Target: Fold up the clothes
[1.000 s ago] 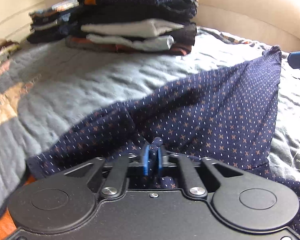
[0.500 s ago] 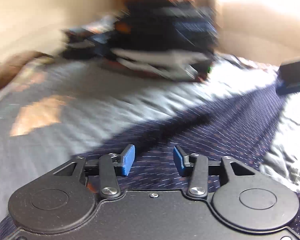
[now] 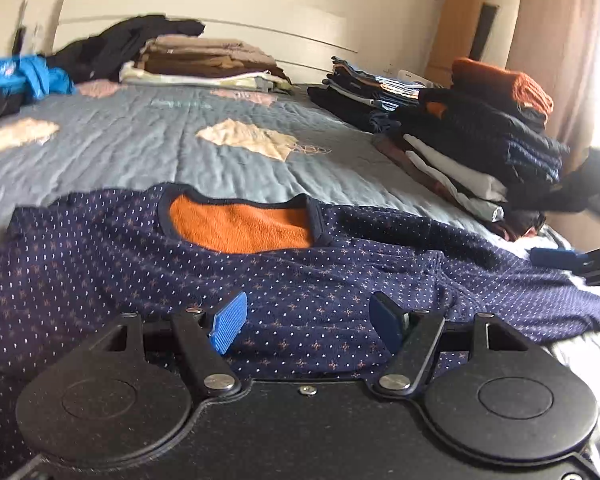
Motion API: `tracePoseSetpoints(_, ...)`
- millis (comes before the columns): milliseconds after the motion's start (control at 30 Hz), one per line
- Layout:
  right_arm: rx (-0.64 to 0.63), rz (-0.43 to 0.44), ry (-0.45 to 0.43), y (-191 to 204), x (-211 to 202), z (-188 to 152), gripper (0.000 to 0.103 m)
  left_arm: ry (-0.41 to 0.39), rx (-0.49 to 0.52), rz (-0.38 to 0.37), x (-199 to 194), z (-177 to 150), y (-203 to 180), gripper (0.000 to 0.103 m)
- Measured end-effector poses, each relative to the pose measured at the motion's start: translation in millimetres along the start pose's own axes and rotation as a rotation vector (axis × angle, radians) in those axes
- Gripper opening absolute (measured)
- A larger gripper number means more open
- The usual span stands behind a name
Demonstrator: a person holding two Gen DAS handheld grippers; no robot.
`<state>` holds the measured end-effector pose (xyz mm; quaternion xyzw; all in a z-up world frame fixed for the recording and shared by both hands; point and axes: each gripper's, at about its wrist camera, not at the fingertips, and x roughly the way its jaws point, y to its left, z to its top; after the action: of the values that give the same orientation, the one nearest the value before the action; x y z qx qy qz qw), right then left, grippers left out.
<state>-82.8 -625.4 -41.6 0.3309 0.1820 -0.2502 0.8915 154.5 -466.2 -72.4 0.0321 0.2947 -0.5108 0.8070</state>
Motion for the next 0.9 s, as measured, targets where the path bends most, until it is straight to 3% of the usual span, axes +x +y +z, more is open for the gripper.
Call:
tracePoseSetpoints(133,-0.054,0.039,0.091,14.6,45.2,-1.7,0.089,0.026,-0.100,-0.069,9.6,-1.2,17.2,0.067)
tracePoseSetpoints(367,-0.010,0.015,0.198,-1.0,103.6,-14.2,0.088,0.054,-0.208,-0.074,17.5,-18.8,74.3,0.065)
tracePoseSetpoints(500,0.042,0.016,0.200,-17.6,110.5,-12.8,0.088,0.007,-0.305,0.018,-7.8,-20.3,125.1,0.057)
tracePoseSetpoints(533,0.039,0.019,0.198,-18.8,109.5,-11.5,0.088,-0.007,-0.338,0.054,-15.2,-20.9,139.0,0.051)
tracePoseSetpoints(567,0.027,0.019,0.196,-19.2,108.5,-10.8,0.088,-0.007,-0.356,0.074,-20.2,-22.0,151.5,0.031)
tracePoseSetpoints(633,0.002,0.019,0.191,-19.8,106.6,-9.5,0.088,-0.004,-0.372,0.116,-28.7,-24.2,172.4,0.009)
tracePoseSetpoints(667,-0.020,0.010,0.186,-19.3,105.0,-9.4,0.088,-0.008,-0.374,0.143,-33.0,-24.8,180.3,0.006)
tracePoseSetpoints(800,-0.091,-0.070,0.181,-18.8,99.2,-8.6,0.089,-0.014,-0.399,0.134,-51.2,-21.1,191.2,0.007)
tracePoseSetpoints(833,-0.103,-0.091,0.183,-19.4,98.0,-8.3,0.089,-0.029,-0.393,0.118,-55.4,-17.6,185.9,0.014)
tracePoseSetpoints(900,-0.098,-0.097,0.161,-17.2,89.1,-5.9,0.089,-0.067,-0.386,0.081,-63.4,-10.7,174.1,0.043)
